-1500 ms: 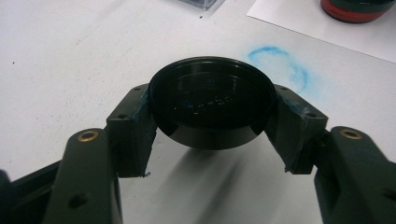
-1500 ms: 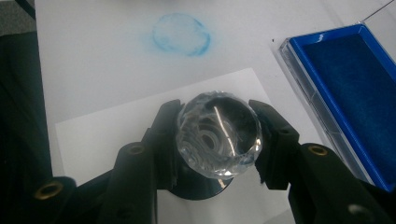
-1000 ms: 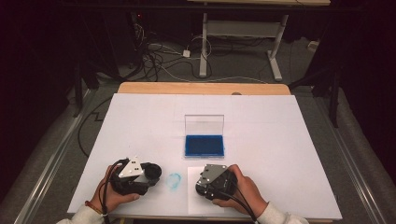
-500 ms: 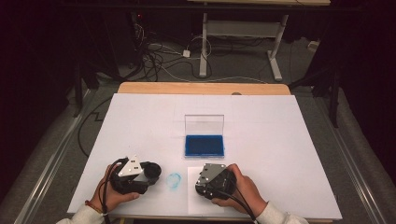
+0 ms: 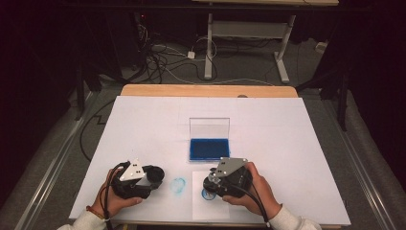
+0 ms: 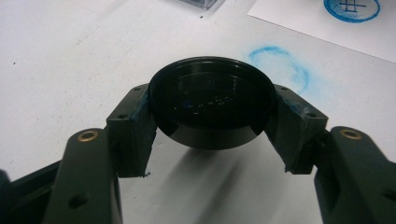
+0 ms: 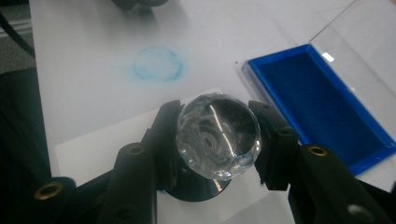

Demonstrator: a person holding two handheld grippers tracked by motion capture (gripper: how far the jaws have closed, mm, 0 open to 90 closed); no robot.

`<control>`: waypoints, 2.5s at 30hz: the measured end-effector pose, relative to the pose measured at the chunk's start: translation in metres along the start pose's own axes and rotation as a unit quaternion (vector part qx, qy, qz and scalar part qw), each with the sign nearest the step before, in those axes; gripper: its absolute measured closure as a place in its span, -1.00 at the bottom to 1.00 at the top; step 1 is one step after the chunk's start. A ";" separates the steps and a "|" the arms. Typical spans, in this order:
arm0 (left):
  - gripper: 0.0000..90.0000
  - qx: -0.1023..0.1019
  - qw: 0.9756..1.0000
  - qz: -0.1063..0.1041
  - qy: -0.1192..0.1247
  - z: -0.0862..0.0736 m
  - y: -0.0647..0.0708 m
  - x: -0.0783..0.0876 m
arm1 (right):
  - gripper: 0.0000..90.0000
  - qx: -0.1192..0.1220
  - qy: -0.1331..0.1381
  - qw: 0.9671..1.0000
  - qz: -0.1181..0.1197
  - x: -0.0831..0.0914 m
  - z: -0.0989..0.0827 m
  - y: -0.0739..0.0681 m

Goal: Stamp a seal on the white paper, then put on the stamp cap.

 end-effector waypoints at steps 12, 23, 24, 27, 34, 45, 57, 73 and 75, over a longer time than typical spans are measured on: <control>-0.18 -0.001 1.000 0.004 -0.003 0.000 0.000 0.000 | 0.27 -0.020 0.039 0.999 -0.029 0.026 -0.001 0.021; -0.18 0.000 1.000 0.004 -0.004 -0.001 -0.001 0.000 | 0.27 -0.025 0.049 0.998 -0.042 0.038 -0.005 0.031; -0.18 0.001 1.000 0.004 -0.004 -0.001 -0.001 0.000 | 0.27 -0.027 0.050 0.997 -0.044 0.039 -0.005 0.032; -0.18 0.002 1.000 0.004 -0.004 -0.001 -0.001 -0.001 | 0.27 -0.029 0.052 0.997 -0.048 0.041 -0.006 0.034; -0.18 0.006 1.000 0.002 -0.004 -0.001 -0.003 -0.001 | 0.27 -0.035 0.057 0.996 -0.055 0.047 -0.007 0.040; -0.18 0.008 1.000 0.004 -0.005 -0.003 -0.004 -0.001 | 0.27 -0.046 0.065 0.995 -0.068 0.054 -0.008 0.049; -0.18 0.013 1.000 0.004 -0.005 -0.005 -0.004 0.000 | 0.27 -0.055 0.075 0.992 -0.085 0.067 -0.011 0.059; -0.18 0.005 1.000 -0.002 -0.012 -0.004 -0.002 -0.002 | 0.28 -0.062 0.097 0.988 -0.107 0.078 -0.012 0.066; -0.18 0.010 1.000 0.001 -0.007 -0.005 -0.002 0.000 | 0.27 -0.064 0.101 0.987 -0.109 0.079 -0.012 0.066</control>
Point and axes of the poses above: each handheld gripper's, and its own axes: x roughly backward along the jaws, z roughly out of its top, y roughly to its right, the point moved 1 cm from there along -x, roughly forward along the jaws, and after that the axes turned 5 degrees about y, right-handed, at the moved point
